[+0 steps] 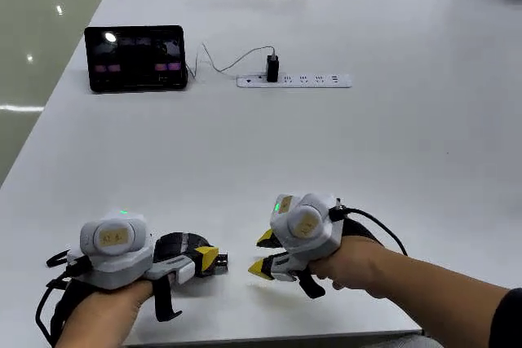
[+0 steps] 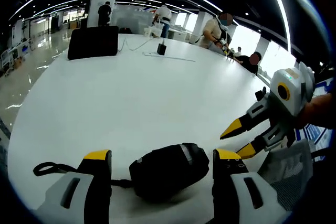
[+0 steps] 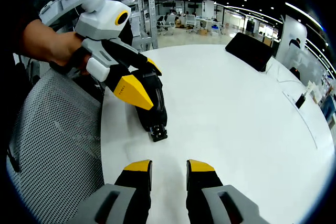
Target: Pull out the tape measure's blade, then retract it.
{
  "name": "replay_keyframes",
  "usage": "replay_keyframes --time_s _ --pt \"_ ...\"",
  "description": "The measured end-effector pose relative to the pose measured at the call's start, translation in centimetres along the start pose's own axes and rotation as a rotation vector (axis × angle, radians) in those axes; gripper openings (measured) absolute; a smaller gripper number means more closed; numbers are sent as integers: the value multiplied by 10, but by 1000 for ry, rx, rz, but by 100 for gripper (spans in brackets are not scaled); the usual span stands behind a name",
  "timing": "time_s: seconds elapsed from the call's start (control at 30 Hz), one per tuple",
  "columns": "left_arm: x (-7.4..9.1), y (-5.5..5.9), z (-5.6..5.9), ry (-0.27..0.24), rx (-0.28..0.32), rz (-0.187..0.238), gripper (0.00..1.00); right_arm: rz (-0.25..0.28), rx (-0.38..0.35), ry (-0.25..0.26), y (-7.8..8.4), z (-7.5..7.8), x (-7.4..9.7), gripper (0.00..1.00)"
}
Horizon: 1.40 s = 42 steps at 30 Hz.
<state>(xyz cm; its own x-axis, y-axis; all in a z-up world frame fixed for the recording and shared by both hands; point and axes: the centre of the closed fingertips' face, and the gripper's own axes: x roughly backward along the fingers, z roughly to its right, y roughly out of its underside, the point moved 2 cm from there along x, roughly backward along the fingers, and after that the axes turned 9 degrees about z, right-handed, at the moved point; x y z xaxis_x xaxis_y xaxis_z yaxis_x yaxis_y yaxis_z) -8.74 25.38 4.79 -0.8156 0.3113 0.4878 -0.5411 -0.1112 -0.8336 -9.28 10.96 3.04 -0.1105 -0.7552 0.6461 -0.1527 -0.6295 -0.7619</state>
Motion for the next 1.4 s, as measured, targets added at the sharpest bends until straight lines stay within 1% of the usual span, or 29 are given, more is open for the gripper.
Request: replay_keyframes --time_s 0.03,0.1,0.13,0.17,0.2,0.27,0.3,0.33,0.4,0.47,0.5,0.57,0.6,0.63,0.7,0.77,0.83,0.87,0.93,1.03,1.1,1.13,1.17,1.2,1.3,1.37,1.4 --pt "1 -3 0 3 9 7 81 5 -4 5 0 0 3 23" --pt "3 -6 -2 10 -1 8 83 21 -12 21 1 2 12 24" --pt "4 -7 -1 29 -8 9 84 23 -15 25 3 3 15 24" --pt "5 -9 3 72 1 15 84 21 -16 28 5 3 20 24" --pt "6 -9 1 64 0 6 85 18 -11 29 8 3 23 24" --pt "10 -8 -1 79 -32 -16 86 12 -4 32 14 3 31 25" --pt "11 -9 0 93 -40 -15 87 11 -4 32 16 4 34 25" --pt "13 -10 1 105 -37 -11 89 11 -8 36 18 5 39 26" --pt "15 -10 -1 129 -40 -7 94 16 -22 48 22 7 46 27" --pt "18 -11 0 142 -59 -5 92 19 -38 57 25 9 51 28" --pt "20 -11 1 157 -83 -8 91 21 -50 63 27 9 55 29" --pt "22 -10 0 166 -112 -18 95 29 -75 75 30 11 60 31" --pt "23 -9 -1 172 -116 -22 99 32 -83 78 31 11 63 32" --pt "25 -10 -3 176 -122 -24 99 35 -90 83 33 11 65 32" --pt "28 -11 -4 197 -131 -10 99 41 -105 92 36 12 71 34" --pt "30 -9 -7 208 -135 -20 99 46 -116 102 40 12 78 35" --pt "34 -7 -10 213 -161 -32 99 47 -125 114 45 13 84 36" --pt "35 -7 -10 217 -170 -31 99 46 -126 117 47 13 86 37" --pt "40 -11 -10 239 -193 -9 99 41 -115 123 52 12 92 38" --pt "46 -10 -12 250 -233 -18 99 38 -115 134 57 14 100 39" --pt "49 -11 -13 260 -249 -14 99 36 -124 151 62 17 106 40" --pt "51 -10 -13 268 -248 -23 99 35 -132 156 64 18 108 40" --pt "52 -6 -14 278 -240 -51 99 35 -142 160 66 19 111 41" --pt "53 -4 -15 278 -239 -66 99 37 -144 163 68 20 114 42" --pt "55 0 -20 279 -247 -82 99 40 -149 176 73 23 123 45" --pt "56 1 -23 273 -239 -89 99 42 -165 188 77 26 129 47" --pt "57 2 -24 273 -221 -94 99 45 -178 197 78 28 134 50"
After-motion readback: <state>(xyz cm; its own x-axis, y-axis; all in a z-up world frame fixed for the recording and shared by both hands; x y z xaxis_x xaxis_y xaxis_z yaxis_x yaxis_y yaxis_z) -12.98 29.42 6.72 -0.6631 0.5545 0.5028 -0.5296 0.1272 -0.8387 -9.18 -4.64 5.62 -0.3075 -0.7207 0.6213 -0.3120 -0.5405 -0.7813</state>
